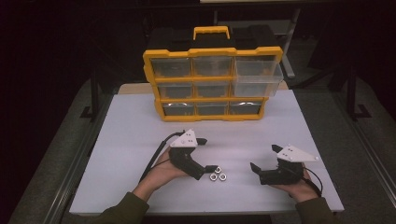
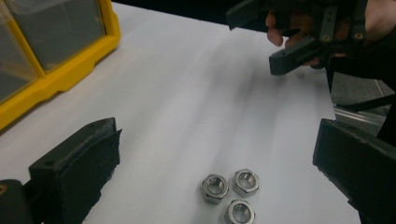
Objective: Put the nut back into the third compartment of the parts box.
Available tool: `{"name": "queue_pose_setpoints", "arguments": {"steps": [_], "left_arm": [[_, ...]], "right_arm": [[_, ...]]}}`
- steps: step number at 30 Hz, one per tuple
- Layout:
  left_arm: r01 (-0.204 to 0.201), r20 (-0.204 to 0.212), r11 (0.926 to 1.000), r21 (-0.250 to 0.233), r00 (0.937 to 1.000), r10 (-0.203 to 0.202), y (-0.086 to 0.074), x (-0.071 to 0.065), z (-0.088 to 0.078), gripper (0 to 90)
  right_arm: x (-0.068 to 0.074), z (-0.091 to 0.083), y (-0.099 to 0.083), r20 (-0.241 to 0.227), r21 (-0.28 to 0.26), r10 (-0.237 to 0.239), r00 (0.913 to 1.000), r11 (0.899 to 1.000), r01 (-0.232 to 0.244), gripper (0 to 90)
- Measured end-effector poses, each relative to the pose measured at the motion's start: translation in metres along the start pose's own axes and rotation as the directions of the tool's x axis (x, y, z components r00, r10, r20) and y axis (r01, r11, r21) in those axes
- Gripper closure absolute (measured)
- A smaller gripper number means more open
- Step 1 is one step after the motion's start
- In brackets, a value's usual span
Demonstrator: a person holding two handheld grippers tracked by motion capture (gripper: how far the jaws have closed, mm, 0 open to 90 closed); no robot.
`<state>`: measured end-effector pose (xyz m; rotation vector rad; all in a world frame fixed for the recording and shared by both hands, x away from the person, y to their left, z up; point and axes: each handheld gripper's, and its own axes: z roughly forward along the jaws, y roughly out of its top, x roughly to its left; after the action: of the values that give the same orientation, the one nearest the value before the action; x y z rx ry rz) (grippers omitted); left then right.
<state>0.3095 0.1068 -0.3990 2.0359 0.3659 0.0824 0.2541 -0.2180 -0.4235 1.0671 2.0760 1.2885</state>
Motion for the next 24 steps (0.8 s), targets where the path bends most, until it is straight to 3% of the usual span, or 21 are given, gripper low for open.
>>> {"name": "queue_pose_setpoints", "arguments": {"steps": [12,17,24], "left_arm": [[-0.016,0.006,0.9975,0.068,0.9999,0.016,-0.01,-0.005,0.01,0.5],[-0.024,0.012,0.9957,0.09,0.9997,0.023,-0.013,-0.007,0.01,10.1],[-0.034,0.057,0.991,0.129,0.998,0.027,-0.015,-0.009,0.015,23.7]], "right_arm": [[0.0,0.0,0.001,0.001,-0.007,0.004,1.0,1.0,-0.004,0.0],[-0.001,-0.001,0.001,0.005,-0.009,0.003,1.0,1.0,-0.003,0.0],[-0.001,0.0,0.001,0.005,-0.011,-0.003,1.0,1.0,0.003,0.0]]}}
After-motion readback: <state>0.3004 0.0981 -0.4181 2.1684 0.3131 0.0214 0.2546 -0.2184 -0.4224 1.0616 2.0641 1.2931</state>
